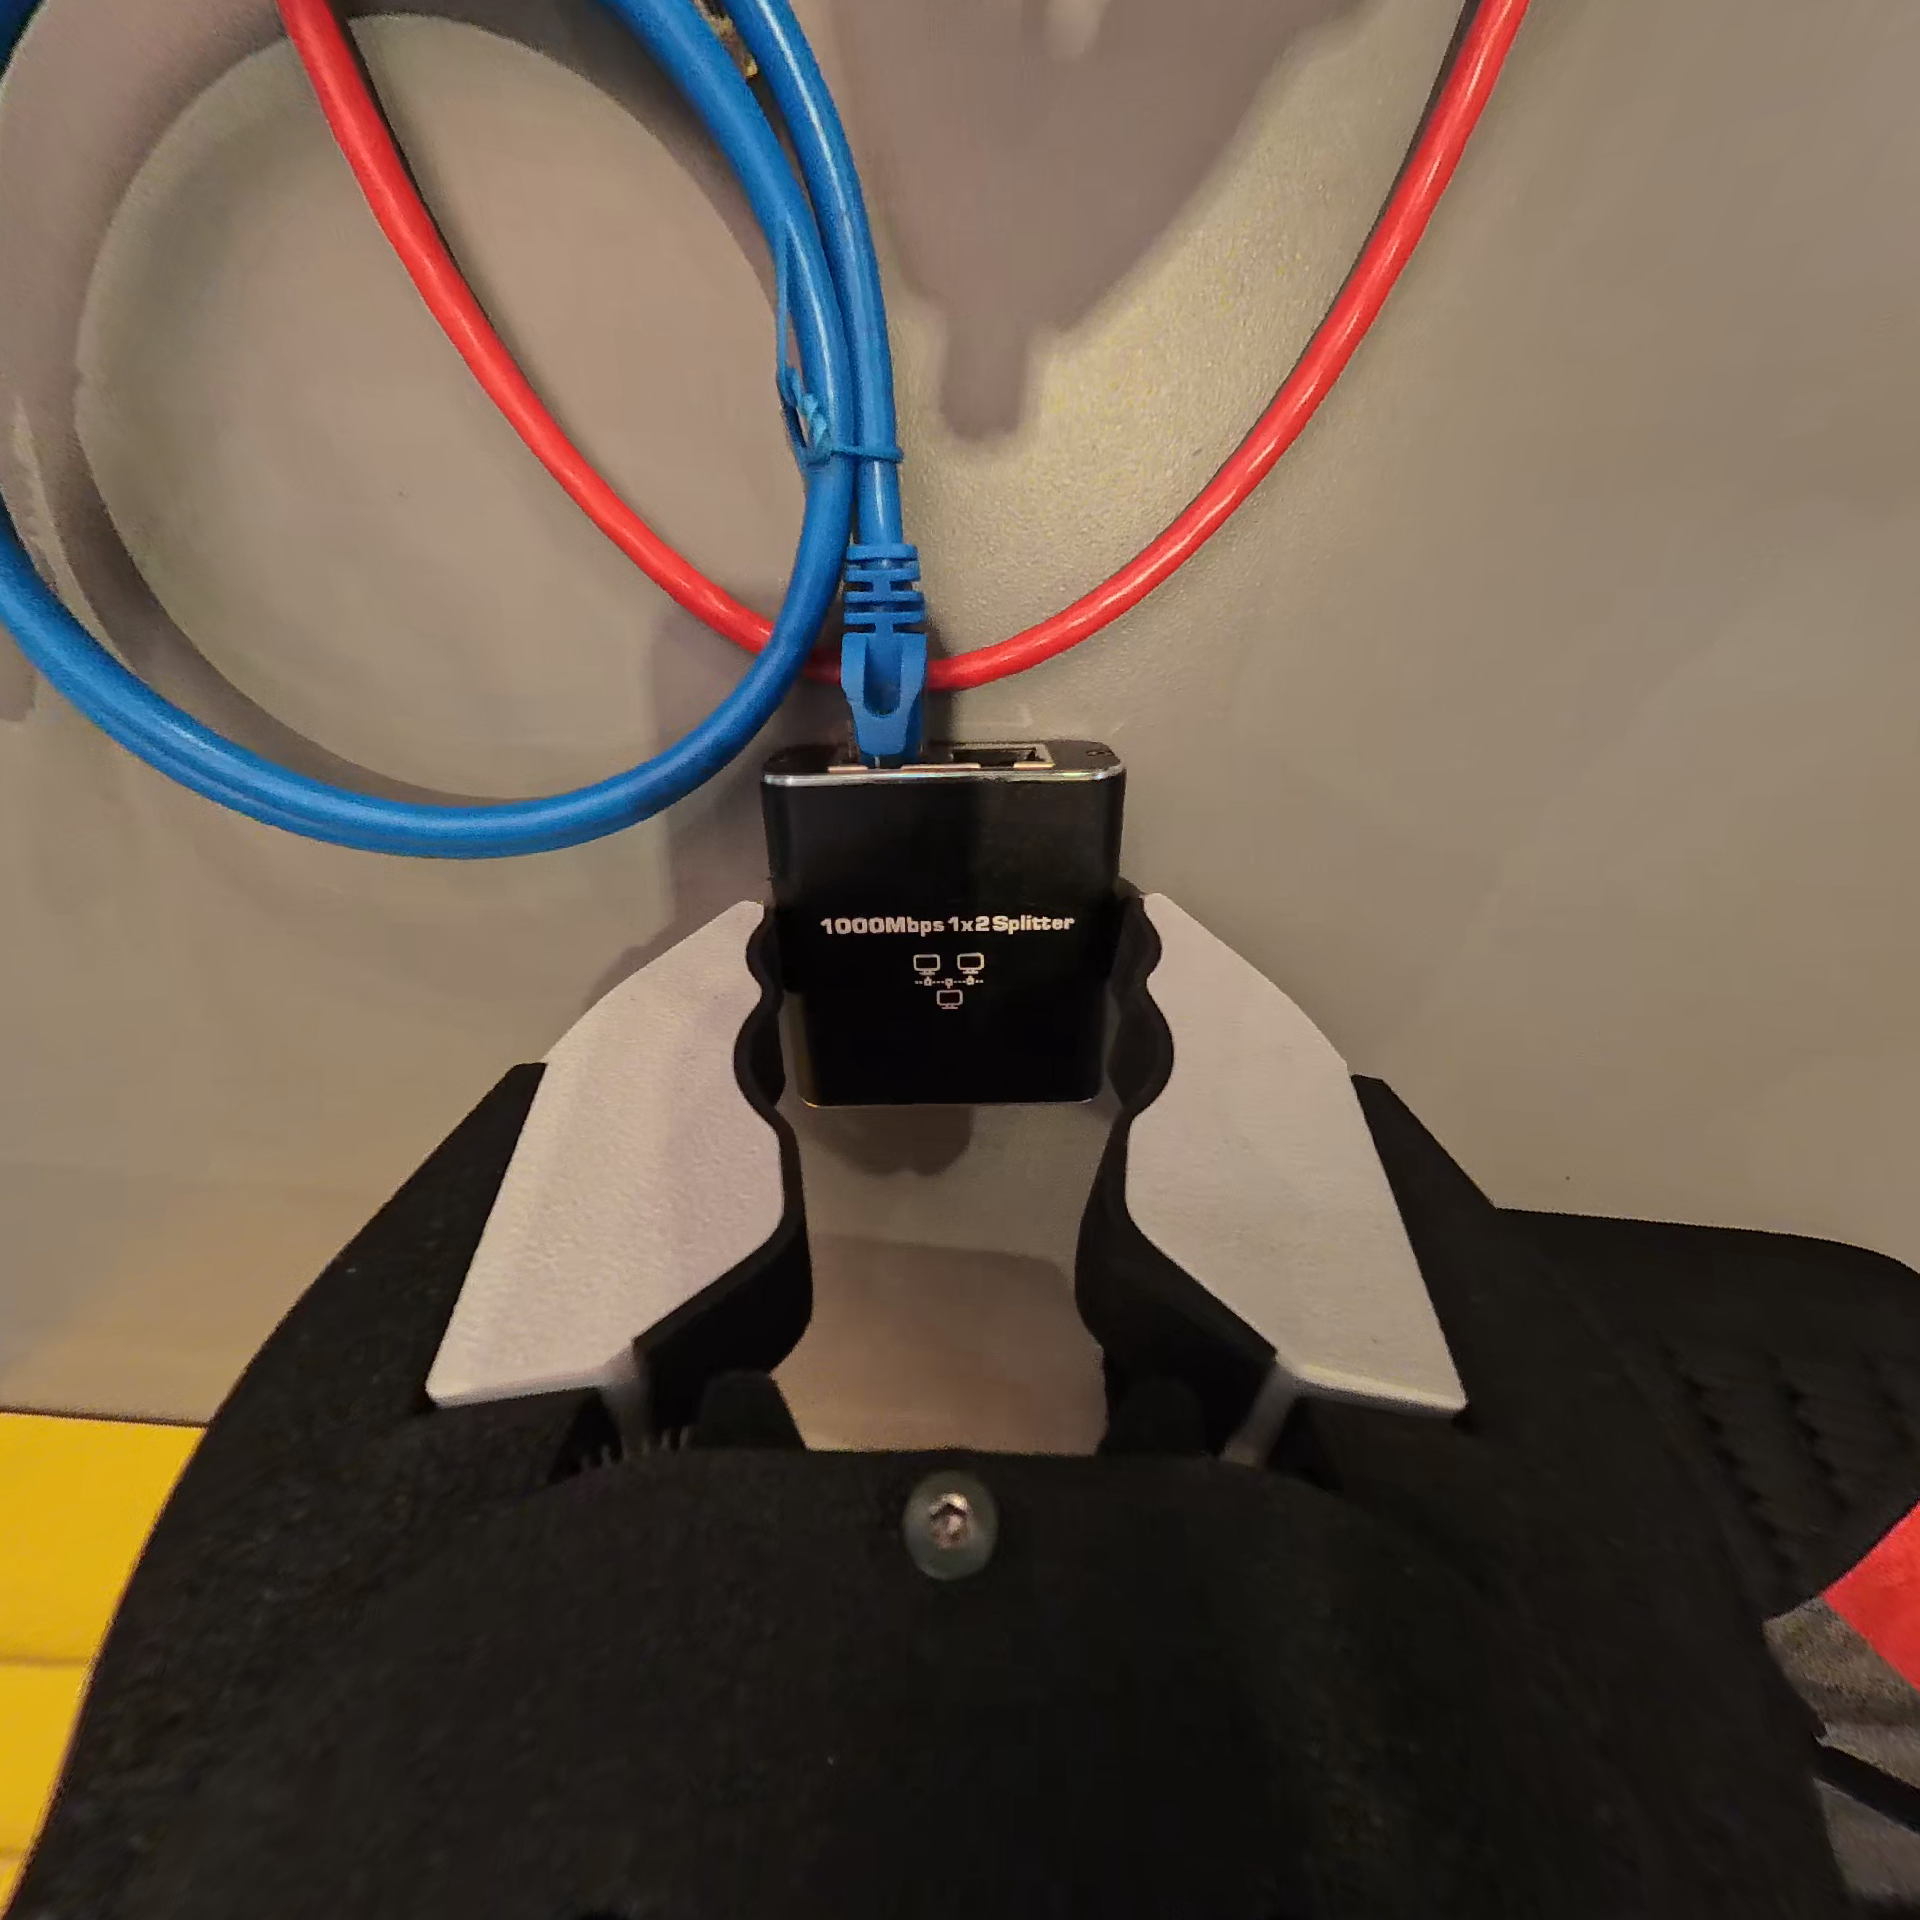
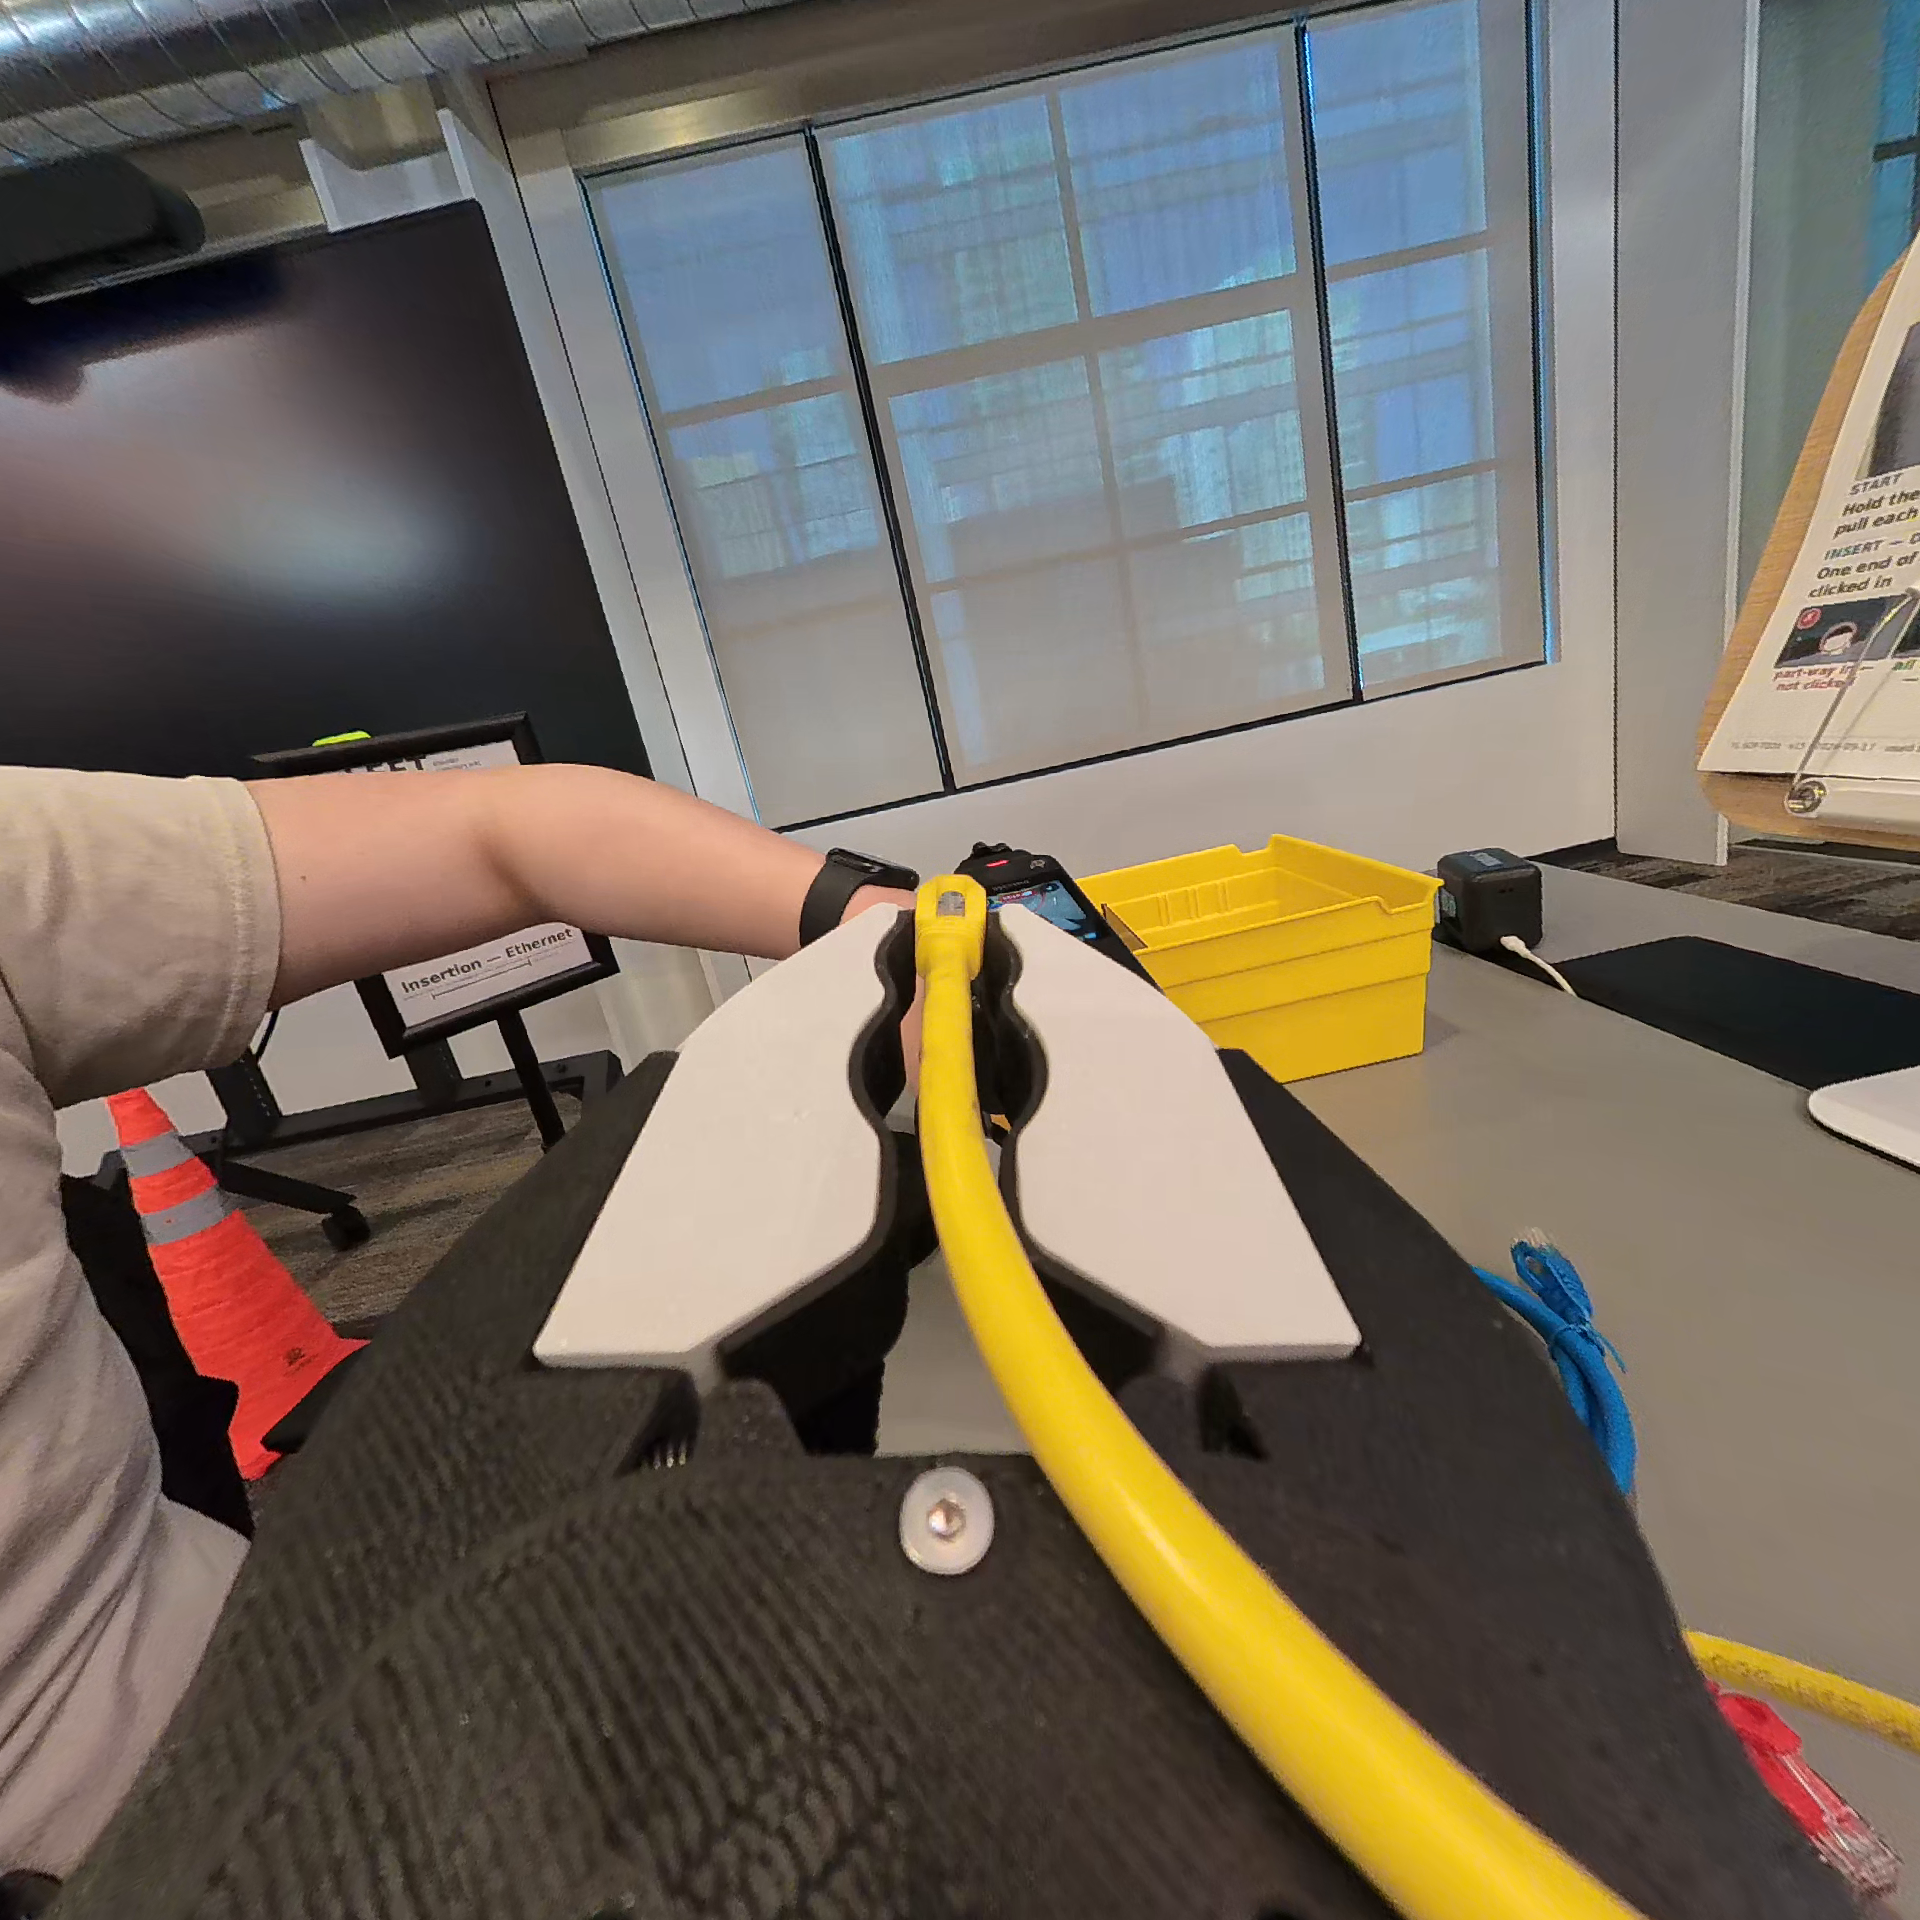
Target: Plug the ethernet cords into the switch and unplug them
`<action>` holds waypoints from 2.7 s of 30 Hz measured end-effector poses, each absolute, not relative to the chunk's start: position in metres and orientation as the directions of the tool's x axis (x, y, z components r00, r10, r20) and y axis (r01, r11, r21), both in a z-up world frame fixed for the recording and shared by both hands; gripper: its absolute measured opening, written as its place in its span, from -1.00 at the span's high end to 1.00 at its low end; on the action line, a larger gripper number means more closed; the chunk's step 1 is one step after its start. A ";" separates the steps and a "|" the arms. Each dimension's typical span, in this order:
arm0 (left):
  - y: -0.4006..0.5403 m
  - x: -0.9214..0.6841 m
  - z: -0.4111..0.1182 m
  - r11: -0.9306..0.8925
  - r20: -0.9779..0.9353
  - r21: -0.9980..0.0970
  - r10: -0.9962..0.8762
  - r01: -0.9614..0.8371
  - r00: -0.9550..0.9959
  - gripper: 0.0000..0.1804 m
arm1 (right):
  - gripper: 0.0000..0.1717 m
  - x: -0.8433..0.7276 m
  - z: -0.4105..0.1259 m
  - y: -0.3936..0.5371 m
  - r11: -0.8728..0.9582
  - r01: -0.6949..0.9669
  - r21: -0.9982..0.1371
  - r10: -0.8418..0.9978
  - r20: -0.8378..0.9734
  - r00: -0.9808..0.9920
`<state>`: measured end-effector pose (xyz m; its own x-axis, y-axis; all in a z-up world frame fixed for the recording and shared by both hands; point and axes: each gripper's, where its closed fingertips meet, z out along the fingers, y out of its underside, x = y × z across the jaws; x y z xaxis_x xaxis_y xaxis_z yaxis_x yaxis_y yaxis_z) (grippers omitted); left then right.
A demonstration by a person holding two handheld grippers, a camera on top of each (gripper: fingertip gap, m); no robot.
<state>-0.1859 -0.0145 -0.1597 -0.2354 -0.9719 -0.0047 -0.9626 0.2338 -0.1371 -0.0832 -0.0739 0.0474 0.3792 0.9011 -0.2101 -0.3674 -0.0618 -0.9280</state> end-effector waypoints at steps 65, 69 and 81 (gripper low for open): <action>-0.075 -0.090 0.081 0.412 -0.227 -0.610 -0.909 -0.677 -0.349 0.34 | 0.85 -0.064 0.080 -0.090 0.110 -0.697 -0.709 0.902 -0.222 0.369; -0.082 -0.086 0.086 0.371 -0.175 -0.671 -0.921 -0.642 -0.349 0.34 | 0.85 -0.064 0.086 -0.098 0.170 -0.678 -0.715 0.902 -0.164 0.399; -0.089 -0.086 0.090 0.303 -0.103 -0.773 -0.927 -0.557 -0.362 0.35 | 0.85 -0.066 0.094 -0.105 0.263 -0.605 -0.752 0.860 -0.100 0.500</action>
<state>-0.0861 -0.0891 0.0901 -0.3620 -0.9265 -0.1026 -0.5574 0.3033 -0.7729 -0.0655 -0.1047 0.0941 0.4996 0.8604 -0.1003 -0.6045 0.2634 -0.7518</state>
